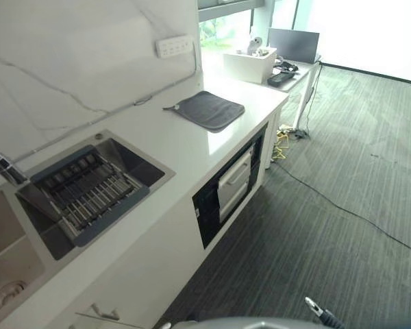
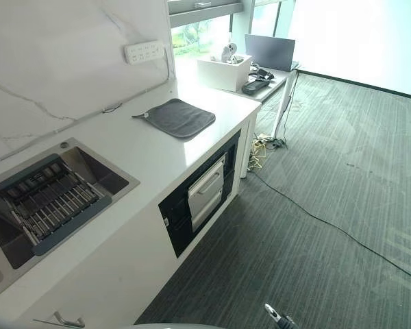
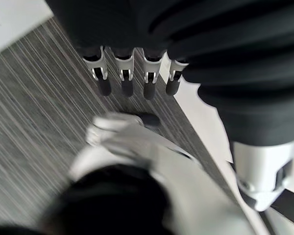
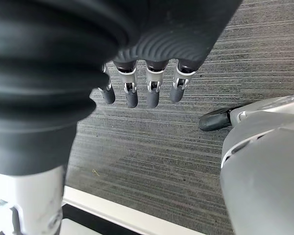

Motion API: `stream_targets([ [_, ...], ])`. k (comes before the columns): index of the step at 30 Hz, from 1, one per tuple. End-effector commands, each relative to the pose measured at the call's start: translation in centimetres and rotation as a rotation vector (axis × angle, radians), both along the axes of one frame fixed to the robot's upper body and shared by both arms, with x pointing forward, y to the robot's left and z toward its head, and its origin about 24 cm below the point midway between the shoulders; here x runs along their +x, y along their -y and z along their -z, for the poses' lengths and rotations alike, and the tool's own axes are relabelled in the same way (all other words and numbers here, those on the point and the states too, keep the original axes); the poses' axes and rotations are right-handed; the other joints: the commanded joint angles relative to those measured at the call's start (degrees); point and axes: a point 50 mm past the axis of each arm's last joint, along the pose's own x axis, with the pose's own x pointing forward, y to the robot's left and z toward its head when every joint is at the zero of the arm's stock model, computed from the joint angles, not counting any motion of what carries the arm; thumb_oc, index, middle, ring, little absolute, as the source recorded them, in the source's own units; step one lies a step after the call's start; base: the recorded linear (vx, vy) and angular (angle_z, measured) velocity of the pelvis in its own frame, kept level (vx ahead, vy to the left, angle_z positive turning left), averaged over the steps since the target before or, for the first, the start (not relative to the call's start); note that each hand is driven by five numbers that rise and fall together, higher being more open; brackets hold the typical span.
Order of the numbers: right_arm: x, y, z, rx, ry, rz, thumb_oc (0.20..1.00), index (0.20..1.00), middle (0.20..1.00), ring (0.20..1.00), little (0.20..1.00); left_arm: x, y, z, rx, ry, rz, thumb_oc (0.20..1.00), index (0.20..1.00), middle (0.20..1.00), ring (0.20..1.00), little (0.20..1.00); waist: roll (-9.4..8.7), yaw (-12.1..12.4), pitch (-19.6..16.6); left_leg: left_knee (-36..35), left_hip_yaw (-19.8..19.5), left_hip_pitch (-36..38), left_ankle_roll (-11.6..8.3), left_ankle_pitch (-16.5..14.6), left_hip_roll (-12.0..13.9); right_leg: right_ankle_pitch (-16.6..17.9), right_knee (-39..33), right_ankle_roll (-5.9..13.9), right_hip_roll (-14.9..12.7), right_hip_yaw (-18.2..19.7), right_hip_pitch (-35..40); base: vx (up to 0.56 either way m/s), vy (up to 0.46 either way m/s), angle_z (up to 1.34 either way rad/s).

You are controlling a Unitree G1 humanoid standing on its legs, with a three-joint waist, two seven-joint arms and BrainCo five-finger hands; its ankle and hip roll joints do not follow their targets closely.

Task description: Place the dishes in the dishwasher.

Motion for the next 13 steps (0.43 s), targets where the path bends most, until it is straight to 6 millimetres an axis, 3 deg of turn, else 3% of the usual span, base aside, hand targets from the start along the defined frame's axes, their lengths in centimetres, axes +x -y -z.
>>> stream_targets([
  [1,2.3,-0.1,-0.3,0.004,0.043,-0.021,1.000,1.000,1.000,1.000,1.000,3.0,0.3,-0.2,-0.023,0.068,0.003,1.000,1.000,1.000,1.000,1.000,0.96,0.3,2.8,0.3,-2.4,2.7,-1.86,-3.8,5.6,0.7,1.9,4.37,-5.3,0.1,-1.6,-0.03,0.033,-0.02],
  [9,2.1,-0.3,-0.2,0.011,0.030,-0.052,1.000,1.000,1.000,1.000,1.000,3.6,0.8,-0.2,-0.061,0.087,-0.021,1.000,1.000,1.000,1.000,1.000,0.80,-0.1,2.8,0.3,-1.7,2.9,-1.64,-4.4,5.5,1.0,1.4,4.55,-5.4,0.5,-1.6,-0.03,0.014,-0.07],
  [13,0.8,-0.7,0.3,0.014,-0.114,-0.132,1.000,1.000,1.000,1.000,1.000,4.2,1.0,-0.3,-0.074,0.100,0.002,1.000,1.000,1.000,1.000,1.000,0.66,-0.3,2.9,0.3,-1.4,2.8,-1.56,-4.6,5.4,1.0,1.4,4.54,-5.5,0.5,-1.9,-0.04,0.006,-0.04],
])
